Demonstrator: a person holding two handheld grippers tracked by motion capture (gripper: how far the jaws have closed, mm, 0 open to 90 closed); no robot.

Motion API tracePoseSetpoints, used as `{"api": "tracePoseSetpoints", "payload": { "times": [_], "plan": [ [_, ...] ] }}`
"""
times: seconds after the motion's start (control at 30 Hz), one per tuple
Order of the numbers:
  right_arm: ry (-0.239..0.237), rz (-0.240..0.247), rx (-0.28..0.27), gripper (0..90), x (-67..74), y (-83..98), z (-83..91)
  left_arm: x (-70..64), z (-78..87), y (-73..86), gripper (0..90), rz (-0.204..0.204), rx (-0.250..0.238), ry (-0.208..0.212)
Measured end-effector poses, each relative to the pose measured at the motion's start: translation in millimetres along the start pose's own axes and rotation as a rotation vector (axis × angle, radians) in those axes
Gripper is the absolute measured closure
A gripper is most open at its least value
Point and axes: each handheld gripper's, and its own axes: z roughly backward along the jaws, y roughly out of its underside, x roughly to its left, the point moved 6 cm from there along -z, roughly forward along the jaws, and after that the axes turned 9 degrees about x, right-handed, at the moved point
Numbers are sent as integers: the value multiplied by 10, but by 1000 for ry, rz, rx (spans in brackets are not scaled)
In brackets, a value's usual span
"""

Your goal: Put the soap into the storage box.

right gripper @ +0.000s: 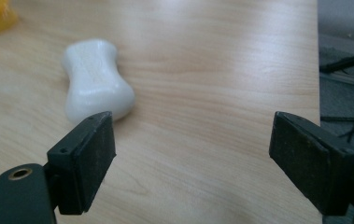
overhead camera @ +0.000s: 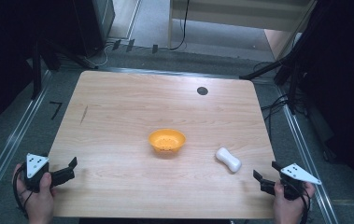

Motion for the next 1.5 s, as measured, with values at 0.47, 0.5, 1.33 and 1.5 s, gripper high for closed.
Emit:
{"api": "tracePoseSetpoints", "payload": {
  "times": [0.47,0.5,1.33,1.5],
  "plan": [
    [-19,128,274,138,150,-215,-172,-4,0,0,0,-4,1,0],
    [-20,138,299,138,167,-246,-199,-5,-2,0,0,-3,0,1],
    [-45,226,567,23,362,-524,-414,7,3,1,0,2,-3,5],
    [-64,243,593,0,447,-595,-498,1,4,2,0,-1,-2,5]
  ]
}}
